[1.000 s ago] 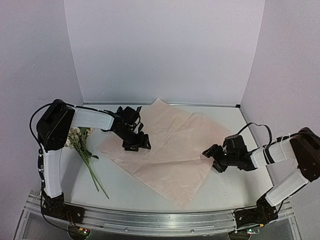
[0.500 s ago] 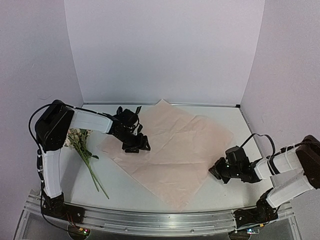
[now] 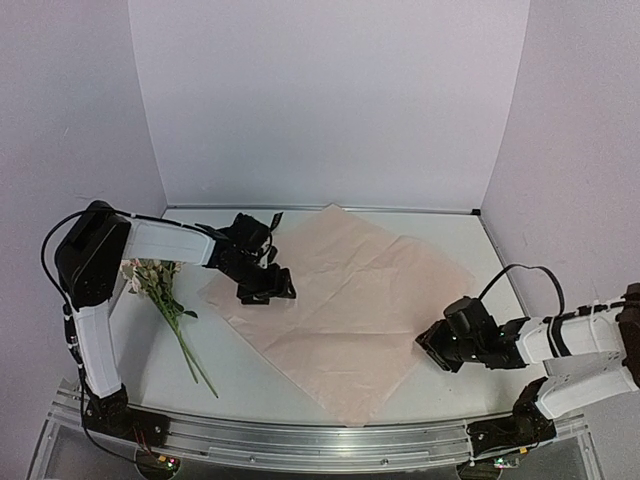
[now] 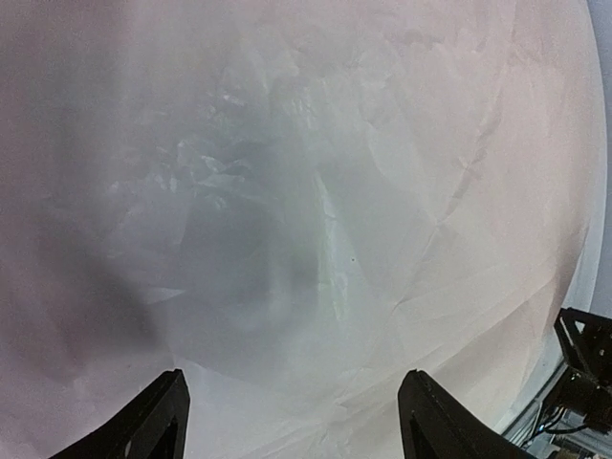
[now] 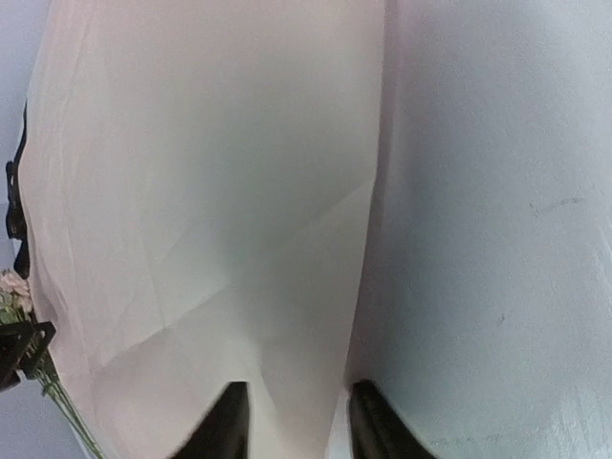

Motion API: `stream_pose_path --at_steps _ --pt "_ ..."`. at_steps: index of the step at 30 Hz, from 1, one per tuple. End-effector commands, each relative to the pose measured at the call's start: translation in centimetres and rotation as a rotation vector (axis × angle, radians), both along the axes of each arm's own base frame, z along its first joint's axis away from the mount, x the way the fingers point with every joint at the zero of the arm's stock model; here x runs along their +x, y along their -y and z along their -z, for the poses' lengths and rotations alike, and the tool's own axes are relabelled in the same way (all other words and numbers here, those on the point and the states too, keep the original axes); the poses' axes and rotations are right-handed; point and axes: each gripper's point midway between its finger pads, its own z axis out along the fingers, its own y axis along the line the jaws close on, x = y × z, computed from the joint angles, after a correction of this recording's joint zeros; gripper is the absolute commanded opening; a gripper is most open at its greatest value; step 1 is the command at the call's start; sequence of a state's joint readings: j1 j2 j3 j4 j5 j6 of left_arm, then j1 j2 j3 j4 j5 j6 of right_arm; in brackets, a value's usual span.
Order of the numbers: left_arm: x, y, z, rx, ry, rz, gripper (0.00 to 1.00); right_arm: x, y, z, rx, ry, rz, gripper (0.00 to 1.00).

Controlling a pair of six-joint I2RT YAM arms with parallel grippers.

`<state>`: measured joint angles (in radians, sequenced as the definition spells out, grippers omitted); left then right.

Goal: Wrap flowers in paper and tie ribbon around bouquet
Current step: Adjust the flattened wrapping paper at the center of the board, then pick up the fake flower from the corner of the board.

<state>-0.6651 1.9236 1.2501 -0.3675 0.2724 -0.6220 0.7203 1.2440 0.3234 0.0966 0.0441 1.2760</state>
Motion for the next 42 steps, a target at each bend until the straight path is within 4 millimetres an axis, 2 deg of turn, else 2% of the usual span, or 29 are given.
stream_pose_path --at_steps 1,5,8,12,17,22,24,28,32,36,39,42 --pt "2.4 -3.9 -5.3 -0.019 0.103 -0.194 0.81 -1.6 1.9 0.7 -0.134 -0.059 -0.024 0.68" --pt "2.6 -10.2 -6.7 0.025 0.123 -0.430 0.85 -1.9 1.8 -0.8 -0.170 -0.056 -0.076 0.85" --pt "1.4 -15.4 -6.4 0.085 0.115 -0.618 0.89 -2.1 1.9 -2.0 -0.214 -0.055 -0.117 0.92" --pt "-0.7 -21.1 -6.4 0.177 0.126 -0.821 0.91 -1.9 2.0 -3.8 -0.264 -0.025 -0.175 0.95" --pt "-3.5 -26.1 -4.9 0.281 0.096 -0.978 0.91 -1.2 1.7 -6.4 -0.318 0.031 -0.254 0.97" --pt "-4.2 -28.5 -2.0 0.337 0.048 -0.997 0.91 -0.4 0.4 -8.1 -0.311 0.068 -0.307 0.98" --pt "-3.4 -28.9 -0.9 0.353 0.032 -0.971 0.89 -0.2 -0.2 -8.4 -0.302 0.068 -0.330 0.98" --pt "-0.8 -29.9 0.0 0.402 0.035 -0.935 0.87 0.1 -1.1 -8.8 -0.290 0.064 -0.353 0.98" --pt "1.8 -29.7 1.2 0.407 0.031 -0.872 0.85 0.4 -1.3 -8.9 -0.306 0.074 -0.365 0.98" --pt "2.2 -30.1 3.0 0.456 -0.012 -0.853 0.84 0.7 -1.4 -9.1 -0.316 0.081 -0.373 0.98" --pt "2.1 -30.6 4.0 0.484 -0.032 -0.864 0.76 0.8 -1.5 -9.1 -0.321 0.080 -0.378 0.98" --pt "2.1 -30.9 4.5 0.513 -0.041 -0.860 0.55 1.0 -1.5 -8.9 -0.336 0.078 -0.379 0.98"
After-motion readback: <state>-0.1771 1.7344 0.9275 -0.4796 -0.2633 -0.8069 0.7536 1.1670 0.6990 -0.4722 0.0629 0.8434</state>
